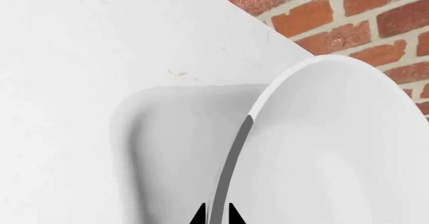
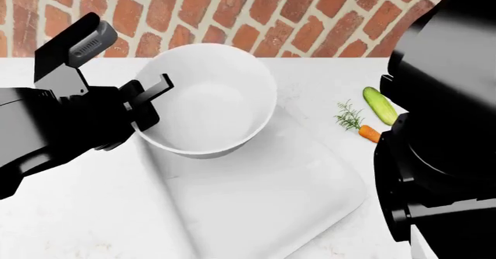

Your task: Place the two vegetables and bowl onto the tray for setting up a vegetable dip station.

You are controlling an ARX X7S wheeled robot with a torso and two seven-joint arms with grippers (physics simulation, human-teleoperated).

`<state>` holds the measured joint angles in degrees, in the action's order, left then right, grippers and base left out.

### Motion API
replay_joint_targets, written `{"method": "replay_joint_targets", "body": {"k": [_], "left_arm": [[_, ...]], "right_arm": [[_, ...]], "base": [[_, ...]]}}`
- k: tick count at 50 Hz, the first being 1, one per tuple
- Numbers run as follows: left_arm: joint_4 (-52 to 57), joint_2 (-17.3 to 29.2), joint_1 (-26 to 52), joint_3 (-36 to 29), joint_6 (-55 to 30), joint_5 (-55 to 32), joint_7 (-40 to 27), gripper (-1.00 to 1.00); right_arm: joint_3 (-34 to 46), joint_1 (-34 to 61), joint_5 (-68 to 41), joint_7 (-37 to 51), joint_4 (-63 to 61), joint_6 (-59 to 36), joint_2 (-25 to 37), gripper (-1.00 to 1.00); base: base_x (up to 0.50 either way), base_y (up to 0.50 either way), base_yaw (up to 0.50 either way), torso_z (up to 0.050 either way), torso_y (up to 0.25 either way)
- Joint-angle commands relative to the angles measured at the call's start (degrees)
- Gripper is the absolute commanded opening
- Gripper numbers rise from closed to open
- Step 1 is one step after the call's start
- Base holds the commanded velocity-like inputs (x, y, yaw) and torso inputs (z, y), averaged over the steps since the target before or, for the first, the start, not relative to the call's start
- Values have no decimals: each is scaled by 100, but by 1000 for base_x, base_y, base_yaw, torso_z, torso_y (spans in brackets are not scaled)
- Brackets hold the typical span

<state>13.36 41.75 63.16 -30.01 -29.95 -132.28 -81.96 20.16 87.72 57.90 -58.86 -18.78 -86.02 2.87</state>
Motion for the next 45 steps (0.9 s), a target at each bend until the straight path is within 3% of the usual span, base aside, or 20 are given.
{"method": "replay_joint_targets", "body": {"k": [1,33,34,45], "left_arm": [[-21,-1,43,-58,40,16,33,-100],[9,29,73,-165,134,-89,93,-100],[10,31,76,-168,137,-90,93,100],[-25,77,87,-230,127,-48,118,100]], "right_arm": [[-9,4,-10,9,-5,2,0,100],[1,39,-9,1,-9,-15,-1,100],[-1,35,-11,3,-10,-10,0,100],[27,75,18,-30,-10,-45,4,100]], "base": [[0,0,0,0,0],[0,0,0,0,0],[0,0,0,0,0],[0,0,0,0,0]]}}
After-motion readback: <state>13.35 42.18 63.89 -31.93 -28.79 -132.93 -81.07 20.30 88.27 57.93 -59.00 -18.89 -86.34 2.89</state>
